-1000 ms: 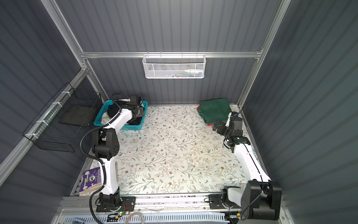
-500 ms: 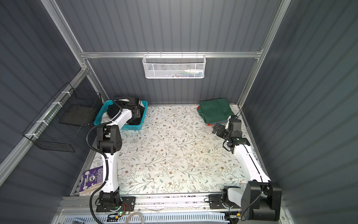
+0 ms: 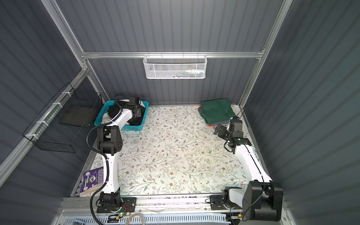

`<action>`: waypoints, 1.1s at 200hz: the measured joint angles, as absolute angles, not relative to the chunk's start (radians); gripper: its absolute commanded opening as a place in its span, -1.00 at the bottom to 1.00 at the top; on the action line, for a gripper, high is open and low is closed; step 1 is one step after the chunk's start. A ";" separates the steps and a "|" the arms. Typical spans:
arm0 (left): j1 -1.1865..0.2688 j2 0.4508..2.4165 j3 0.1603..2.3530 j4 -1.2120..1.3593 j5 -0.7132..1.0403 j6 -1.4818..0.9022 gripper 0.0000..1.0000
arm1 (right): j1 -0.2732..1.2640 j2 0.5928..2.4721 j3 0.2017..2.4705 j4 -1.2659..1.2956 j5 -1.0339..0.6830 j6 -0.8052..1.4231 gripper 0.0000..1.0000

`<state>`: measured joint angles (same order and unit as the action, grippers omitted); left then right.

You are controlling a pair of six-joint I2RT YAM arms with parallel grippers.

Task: Fold and stack the t-shirts
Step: 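Lift the black t-shirt out of the basket and lower it onto the table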

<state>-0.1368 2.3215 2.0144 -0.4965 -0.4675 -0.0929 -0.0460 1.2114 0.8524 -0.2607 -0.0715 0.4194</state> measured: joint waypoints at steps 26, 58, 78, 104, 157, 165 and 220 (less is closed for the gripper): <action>-0.149 2.228 1.966 -0.498 -0.479 -0.097 -1.00 | -0.046 1.213 0.854 -0.263 -0.072 0.425 0.98; -0.202 2.091 1.992 -0.547 -0.548 -0.097 -1.00 | -0.046 1.213 0.854 -0.263 -0.072 0.432 0.98; -0.260 2.039 2.059 -0.581 -0.593 -0.097 -1.00 | -0.046 1.212 0.854 -0.263 -0.072 0.437 0.98; -0.320 1.970 2.098 -0.605 -0.605 -0.097 -1.00 | -0.046 1.209 0.854 -0.263 -0.076 0.439 0.98; -0.503 1.809 2.097 -0.583 -0.655 -0.040 -1.00 | -0.046 1.142 0.853 -0.280 -0.070 0.439 0.98; -0.546 1.785 2.097 -0.569 -0.660 -0.024 -1.00 | -0.046 1.122 0.847 -0.279 -0.064 0.442 0.98; -0.748 1.672 2.097 -0.485 -0.586 0.012 -1.00 | -0.046 1.024 0.804 -0.262 -0.079 0.450 0.98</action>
<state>-0.7479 1.6722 2.0972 -0.4850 -0.5861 0.0116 -0.0460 1.0241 0.8040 -0.2619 -0.0792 0.4496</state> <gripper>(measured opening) 0.053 0.991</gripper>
